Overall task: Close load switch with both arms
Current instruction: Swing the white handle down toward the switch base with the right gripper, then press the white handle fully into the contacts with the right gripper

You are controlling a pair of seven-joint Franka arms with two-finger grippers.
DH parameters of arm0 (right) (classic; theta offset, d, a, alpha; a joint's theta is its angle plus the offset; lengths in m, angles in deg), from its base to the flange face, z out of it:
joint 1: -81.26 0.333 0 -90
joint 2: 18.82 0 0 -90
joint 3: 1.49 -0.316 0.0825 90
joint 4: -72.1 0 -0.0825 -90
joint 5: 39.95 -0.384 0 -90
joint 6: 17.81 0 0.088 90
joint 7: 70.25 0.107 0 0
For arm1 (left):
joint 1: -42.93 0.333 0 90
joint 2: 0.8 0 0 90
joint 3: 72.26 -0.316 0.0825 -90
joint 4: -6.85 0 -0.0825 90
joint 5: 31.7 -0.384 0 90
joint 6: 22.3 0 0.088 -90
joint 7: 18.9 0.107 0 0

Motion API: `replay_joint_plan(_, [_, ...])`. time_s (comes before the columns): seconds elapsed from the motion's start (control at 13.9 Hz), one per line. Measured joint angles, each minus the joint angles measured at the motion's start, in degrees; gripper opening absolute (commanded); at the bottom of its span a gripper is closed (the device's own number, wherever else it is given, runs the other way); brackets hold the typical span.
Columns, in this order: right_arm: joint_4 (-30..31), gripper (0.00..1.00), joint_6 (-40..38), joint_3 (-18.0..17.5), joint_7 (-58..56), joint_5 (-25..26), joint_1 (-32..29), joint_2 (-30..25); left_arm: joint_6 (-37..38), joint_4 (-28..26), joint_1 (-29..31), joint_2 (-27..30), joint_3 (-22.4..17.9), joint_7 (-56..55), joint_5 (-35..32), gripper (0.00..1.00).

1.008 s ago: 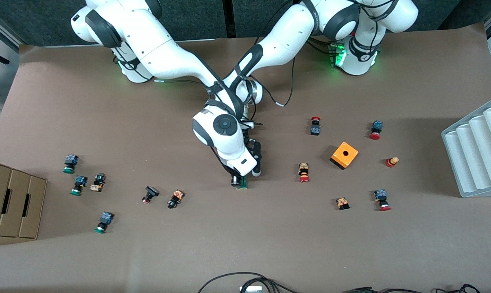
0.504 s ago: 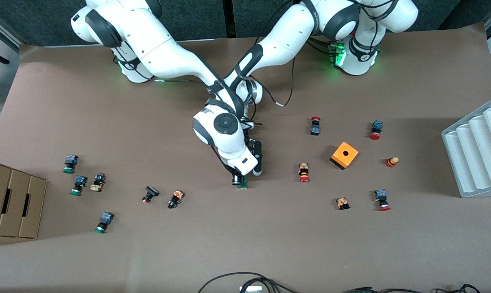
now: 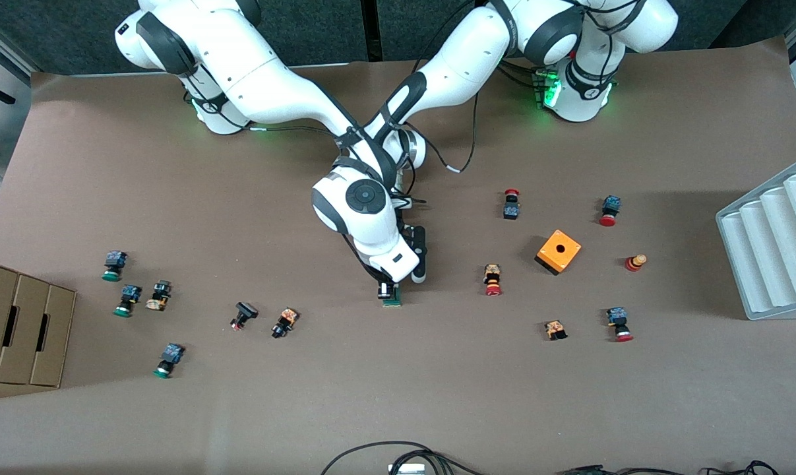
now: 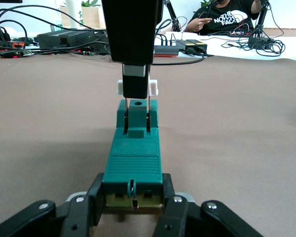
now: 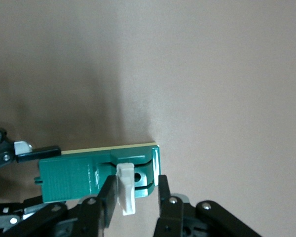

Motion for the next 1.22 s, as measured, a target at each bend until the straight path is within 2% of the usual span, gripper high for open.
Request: replay_joint_plan(1.22, [0.02, 0.37, 1.84, 0.04, 0.75, 0.0, -0.1, 0.02, 0.0, 0.0, 0.0, 0.0, 0.0, 0.0, -0.01, 0.32])
